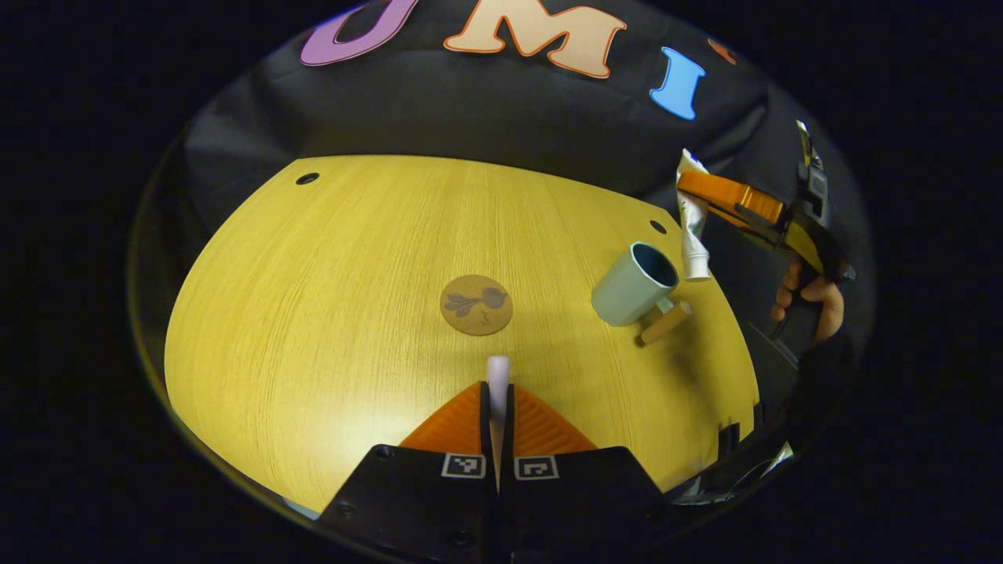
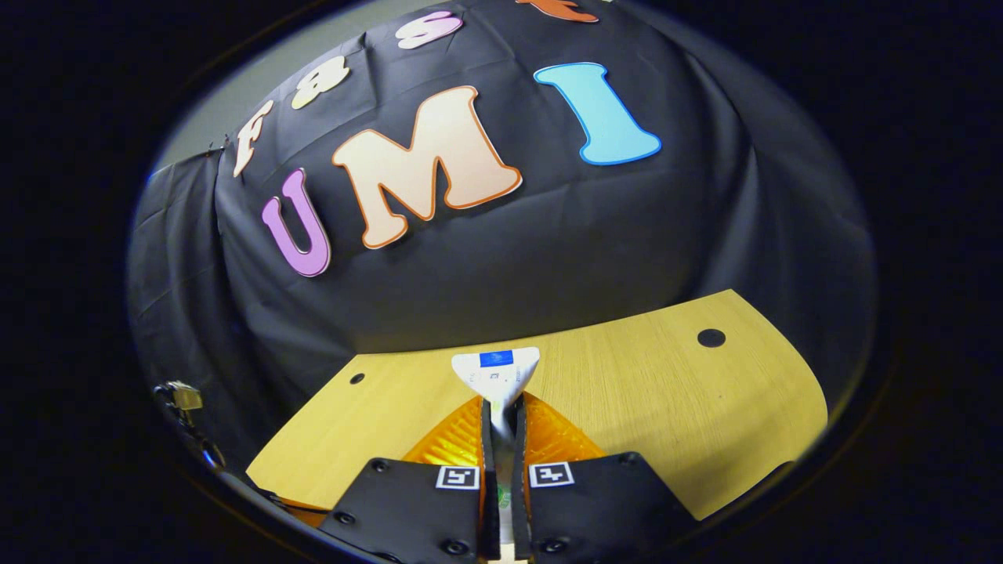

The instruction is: Put the toothbrush and toothpaste on the desktop into the cup, then pick up the cup and place it on the coaster on the desktop.

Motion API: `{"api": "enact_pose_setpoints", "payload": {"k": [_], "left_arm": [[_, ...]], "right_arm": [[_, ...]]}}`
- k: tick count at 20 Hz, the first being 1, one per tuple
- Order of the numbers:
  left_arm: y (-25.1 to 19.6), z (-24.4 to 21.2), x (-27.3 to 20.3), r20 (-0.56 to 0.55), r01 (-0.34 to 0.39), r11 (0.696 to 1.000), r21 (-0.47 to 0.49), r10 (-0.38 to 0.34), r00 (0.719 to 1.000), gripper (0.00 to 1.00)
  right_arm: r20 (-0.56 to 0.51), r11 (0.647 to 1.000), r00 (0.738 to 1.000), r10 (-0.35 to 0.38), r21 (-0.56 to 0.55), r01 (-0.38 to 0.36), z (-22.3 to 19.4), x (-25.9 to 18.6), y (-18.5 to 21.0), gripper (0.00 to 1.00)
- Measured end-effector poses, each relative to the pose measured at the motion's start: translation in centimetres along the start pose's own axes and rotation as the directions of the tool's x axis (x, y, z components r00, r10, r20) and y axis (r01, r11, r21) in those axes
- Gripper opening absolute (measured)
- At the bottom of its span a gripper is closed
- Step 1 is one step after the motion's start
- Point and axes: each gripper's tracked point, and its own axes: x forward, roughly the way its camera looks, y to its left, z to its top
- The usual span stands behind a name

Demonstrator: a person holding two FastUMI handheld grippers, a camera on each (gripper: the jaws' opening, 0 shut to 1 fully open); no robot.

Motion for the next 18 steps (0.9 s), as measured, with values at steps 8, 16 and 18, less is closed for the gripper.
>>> {"api": "enact_pose_setpoints", "payload": {"k": [8, 16, 18], "left_arm": [[1.6, 1.4, -2.4, 0.055, -0.065, 0.997, -0.04, 0.067, 0.996, 0.0], [-1.9, 5.8, -1.2, 0.119, 0.005, 1.0, -0.013, -0.003, 0.993, 0.0], [-3.2, 6.6, -1.2, 0.135, 0.027, 1.0, 0.001, -0.027, 0.99, 0.0]], "right_arm": [[-0.033, 0.999, 0.999, -0.037, -0.038, 0.035, -3.0, 2.8, -1.8, 0.09], [-0.064, 0.998, 0.998, -0.001, 0.065, 0.006, -5.1, -4.4, -3.2, 0.91], [-0.062, 0.997, 0.998, -0.005, 0.08, 0.01, -5.3, -7.1, -4.1, 0.92]]}}
